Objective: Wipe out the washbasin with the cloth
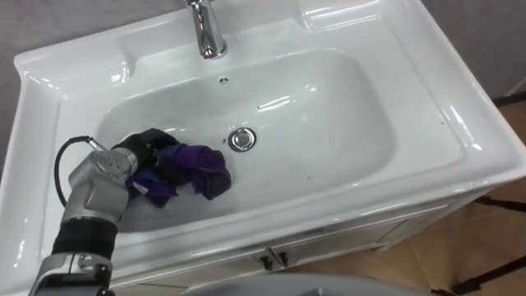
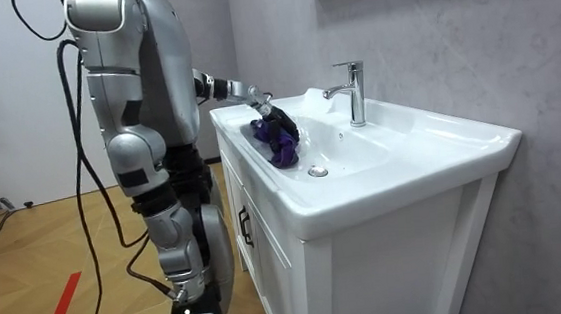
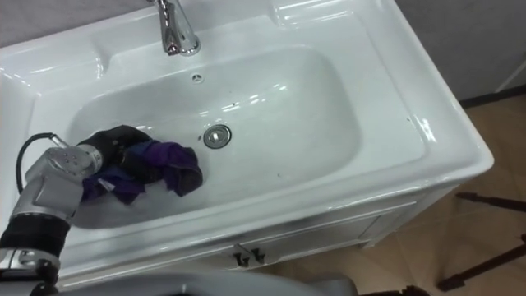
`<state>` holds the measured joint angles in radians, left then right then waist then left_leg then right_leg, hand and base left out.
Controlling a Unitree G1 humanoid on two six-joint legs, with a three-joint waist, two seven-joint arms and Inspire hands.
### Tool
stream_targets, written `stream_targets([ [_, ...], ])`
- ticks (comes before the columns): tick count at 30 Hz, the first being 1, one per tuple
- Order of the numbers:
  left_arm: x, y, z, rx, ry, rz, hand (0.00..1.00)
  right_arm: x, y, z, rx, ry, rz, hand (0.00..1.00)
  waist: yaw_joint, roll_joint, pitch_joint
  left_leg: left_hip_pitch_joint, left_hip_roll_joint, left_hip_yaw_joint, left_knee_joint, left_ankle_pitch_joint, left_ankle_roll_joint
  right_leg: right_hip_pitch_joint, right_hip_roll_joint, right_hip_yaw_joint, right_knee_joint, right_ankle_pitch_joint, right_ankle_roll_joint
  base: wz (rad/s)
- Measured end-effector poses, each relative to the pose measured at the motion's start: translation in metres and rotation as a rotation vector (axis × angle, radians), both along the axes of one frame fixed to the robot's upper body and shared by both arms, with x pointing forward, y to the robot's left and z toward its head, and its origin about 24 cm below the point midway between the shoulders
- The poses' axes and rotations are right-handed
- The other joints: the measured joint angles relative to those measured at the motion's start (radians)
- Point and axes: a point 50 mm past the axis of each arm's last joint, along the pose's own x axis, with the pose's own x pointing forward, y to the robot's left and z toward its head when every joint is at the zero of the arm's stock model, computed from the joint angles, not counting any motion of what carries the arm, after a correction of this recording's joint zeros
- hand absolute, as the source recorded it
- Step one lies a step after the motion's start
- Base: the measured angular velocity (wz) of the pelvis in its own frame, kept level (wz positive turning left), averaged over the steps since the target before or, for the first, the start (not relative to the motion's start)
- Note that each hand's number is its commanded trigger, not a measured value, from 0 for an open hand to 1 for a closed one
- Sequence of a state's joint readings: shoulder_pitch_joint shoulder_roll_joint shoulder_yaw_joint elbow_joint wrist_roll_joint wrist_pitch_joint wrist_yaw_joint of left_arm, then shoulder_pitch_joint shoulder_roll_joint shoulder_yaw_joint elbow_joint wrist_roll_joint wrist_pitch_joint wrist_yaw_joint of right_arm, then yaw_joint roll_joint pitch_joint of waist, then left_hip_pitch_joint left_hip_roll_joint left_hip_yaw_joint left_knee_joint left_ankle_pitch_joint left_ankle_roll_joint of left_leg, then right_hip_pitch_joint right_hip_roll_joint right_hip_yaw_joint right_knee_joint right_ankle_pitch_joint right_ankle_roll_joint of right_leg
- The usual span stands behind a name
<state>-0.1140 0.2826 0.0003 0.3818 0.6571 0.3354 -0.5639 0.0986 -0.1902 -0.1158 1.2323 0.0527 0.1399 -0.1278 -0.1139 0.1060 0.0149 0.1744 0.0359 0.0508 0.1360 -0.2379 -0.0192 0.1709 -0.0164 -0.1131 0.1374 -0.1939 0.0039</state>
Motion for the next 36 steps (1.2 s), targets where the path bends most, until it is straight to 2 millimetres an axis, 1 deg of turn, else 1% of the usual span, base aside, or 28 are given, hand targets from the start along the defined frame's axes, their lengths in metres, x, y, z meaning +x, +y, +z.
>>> stream_targets([
  [2, 0.0, -0.004, 0.003, -0.004, 0.005, -0.028, 1.0, 0.001, 0.0, 0.0, -0.001, -0.008, 0.018, 0.0, -0.001, 0.002, -0.0008, -0.01, 0.0, 0.001, 0.001, 0.0, 0.0, -0.009, 0.0, -0.003, 0.0, 0.0, 0.0, 0.08],
  [6, 0.0, -0.005, 0.005, -0.011, 0.022, -0.041, 1.0, 0.003, -0.001, 0.0, 0.021, -0.008, -0.001, 0.0, -0.001, 0.004, -0.0016, -0.016, 0.001, -0.003, 0.001, 0.0, 0.0, -0.013, 0.001, -0.006, 0.0, 0.0, 0.0, 0.02],
  [10, -0.005, -0.005, 0.008, -0.018, 0.034, -0.047, 1.0, 0.001, -0.001, 0.0, 0.035, -0.002, 0.0, 0.0, -0.017, 0.007, -0.0038, -0.025, 0.002, -0.002, 0.001, 0.0, 0.0, -0.019, 0.001, -0.002, 0.0, 0.0, 0.0, 0.03],
  [11, -0.005, -0.006, 0.01, -0.012, 0.034, -0.051, 1.0, 0.001, 0.0, -0.001, 0.04, -0.003, 0.0, 0.0, -0.019, 0.01, -0.0057, -0.024, 0.002, -0.002, 0.002, 0.0, 0.0, -0.019, 0.001, 0.0, 0.0, 0.0, 0.0, 0.0],
  [12, -0.005, -0.008, 0.01, -0.009, 0.036, -0.059, 1.0, 0.001, 0.0, -0.001, 0.041, -0.002, 0.0, 0.0, -0.02, 0.008, -0.0041, -0.024, 0.002, -0.002, 0.002, 0.0, 0.0, -0.019, 0.001, -0.001, 0.0, 0.0, 0.0, 0.0],
  [14, -0.005, -0.014, 0.011, -0.003, 0.044, -0.083, 1.0, 0.001, 0.0, -0.001, 0.043, -0.006, -0.008, 0.0, -0.021, 0.008, -0.0039, -0.02, 0.001, -0.002, 0.001, 0.0, 0.0, -0.015, 0.001, 0.001, 0.002, 0.0, 0.0, 0.03],
  [20, -0.005, -0.022, 0.012, -0.004, 0.053, -0.12, 1.0, 0.002, 0.001, -0.001, 0.043, -0.015, -0.023, 0.0, -0.022, 0.008, -0.0017, -0.006, 0.003, -0.004, 0.0, 0.0, 0.0, -0.012, 0.001, 0.003, 0.018, 0.0, 0.0, 0.01],
  [21, -0.006, -0.024, 0.015, -0.007, 0.044, -0.126, 1.0, 0.003, 0.002, -0.001, 0.045, -0.018, -0.023, 0.0, -0.022, 0.006, -0.0001, -0.004, 0.003, -0.012, -0.001, 0.0, 0.0, -0.014, 0.002, 0.004, 0.02, 0.0, 0.0, 0.0],
  [22, -0.007, -0.025, 0.017, -0.01, 0.032, -0.134, 1.0, 0.004, 0.003, -0.001, 0.048, -0.024, -0.028, 0.0, -0.022, 0.004, 0.0038, 0.0, 0.005, -0.03, -0.001, 0.0, 0.0, -0.019, 0.003, 0.003, 0.035, 0.0, 0.0, 0.0],
  [24, -0.009, -0.032, 0.018, -0.015, 0.028, -0.161, 1.0, 0.002, 0.003, -0.002, 0.05, -0.031, -0.041, 0.0, -0.021, 0.004, 0.0064, 0.009, 0.013, -0.056, -0.002, 0.002, 0.001, -0.035, 0.009, -0.003, 0.079, 0.0, 0.0, 0.0],
  [25, -0.01, -0.036, 0.018, -0.028, 0.027, -0.179, 1.0, 0.002, 0.004, -0.002, 0.052, -0.04, -0.053, 0.0, -0.022, 0.008, 0.0123, 0.018, 0.033, -0.084, -0.004, 0.003, 0.003, -0.071, 0.019, -0.003, 0.149, -0.001, 0.001, -0.12],
  [26, -0.011, -0.038, 0.018, -0.035, 0.023, -0.186, 1.0, 0.003, 0.007, -0.003, 0.059, -0.05, -0.072, 0.0, -0.025, 0.014, 0.0169, 0.021, 0.052, -0.139, -0.007, 0.004, 0.005, -0.12, 0.044, 0.022, 0.151, -0.037, 0.001, -0.29],
  [27, -0.01, -0.036, 0.018, -0.036, 0.019, -0.182, 1.0, 0.008, 0.01, -0.003, 0.065, -0.065, -0.068, 0.0, -0.023, 0.007, 0.013, 0.016, 0.053, -0.156, -0.001, 0.004, 0.004, -0.143, 0.057, 0.043, 0.091, -0.028, -0.014, -0.4],
  [28, -0.009, -0.031, 0.019, -0.039, 0.01, -0.163, 1.0, 0.019, 0.016, -0.004, 0.074, -0.094, -0.071, 0.0, -0.036, -0.011, 0.0195, 0.005, 0.05, -0.158, 0.015, -0.007, -0.004, -0.151, 0.051, 0.035, 0.02, 0.066, -0.036, 0.0],
  [29, -0.009, -0.034, 0.018, -0.045, 0.003, -0.166, 1.0, 0.022, 0.017, -0.003, 0.066, -0.107, -0.075, 0.0, -0.074, -0.012, 0.0229, -0.008, 0.056, -0.12, 0.033, -0.012, -0.022, -0.136, 0.052, 0.022, 0.018, 0.076, -0.037, 0.22],
  [30, -0.009, -0.037, 0.018, -0.055, 0.003, -0.179, 1.0, 0.021, 0.017, -0.004, 0.059, -0.101, -0.076, 0.0, -0.083, -0.013, 0.022, -0.008, 0.057, -0.087, 0.033, -0.013, -0.032, -0.129, 0.051, 0.036, 0.019, 0.076, -0.037, 0.52],
  [31, -0.009, -0.042, 0.017, -0.091, 0.001, -0.194, 1.0, 0.019, 0.017, -0.004, 0.051, -0.089, -0.069, 0.0, -0.095, -0.025, 0.0294, -0.02, 0.055, -0.043, 0.003, -0.009, -0.038, -0.121, 0.048, 0.086, 0.017, 0.076, -0.037, 0.52],
  [32, -0.007, -0.048, 0.019, -0.127, -0.008, -0.215, 1.0, 0.019, 0.018, -0.004, 0.053, -0.084, -0.068, 0.0, -0.102, -0.02, 0.0251, -0.069, 0.054, -0.001, -0.016, 0.007, -0.013, -0.125, 0.043, 0.129, 0.017, 0.073, -0.032, 0.46],
  [33, -0.008, -0.051, 0.017, -0.138, -0.001, -0.22, 1.0, 0.017, 0.019, -0.005, 0.058, -0.076, -0.066, 0.0, -0.099, -0.03, 0.0169, -0.071, 0.051, 0.019, -0.002, 0.017, -0.014, -0.132, 0.04, 0.137, 0.019, 0.07, -0.025, 0.24],
  [34, -0.011, -0.056, 0.013, -0.154, 0.015, -0.226, 1.0, 0.014, 0.021, -0.006, 0.078, -0.067, -0.065, 0.0, -0.079, -0.035, 0.0124, -0.068, 0.042, 0.032, -0.001, 0.025, -0.012, -0.136, 0.04, 0.128, 0.022, 0.069, -0.022, -0.11],
  [35, -0.013, -0.058, 0.012, -0.166, 0.019, -0.224, 1.0, 0.014, 0.021, -0.006, 0.084, -0.067, -0.064, 0.0, -0.067, -0.037, 0.0114, -0.065, 0.037, 0.031, -0.001, 0.025, -0.012, -0.135, 0.044, 0.124, 0.019, 0.069, -0.021, -0.2],
  [36, -0.013, -0.06, 0.011, -0.178, 0.023, -0.219, 1.0, 0.013, 0.021, -0.006, 0.087, -0.068, -0.064, 0.0, -0.053, -0.041, 0.0088, -0.059, 0.031, 0.03, -0.001, 0.025, -0.012, -0.131, 0.042, 0.116, 0.015, 0.07, -0.019, -0.15],
])
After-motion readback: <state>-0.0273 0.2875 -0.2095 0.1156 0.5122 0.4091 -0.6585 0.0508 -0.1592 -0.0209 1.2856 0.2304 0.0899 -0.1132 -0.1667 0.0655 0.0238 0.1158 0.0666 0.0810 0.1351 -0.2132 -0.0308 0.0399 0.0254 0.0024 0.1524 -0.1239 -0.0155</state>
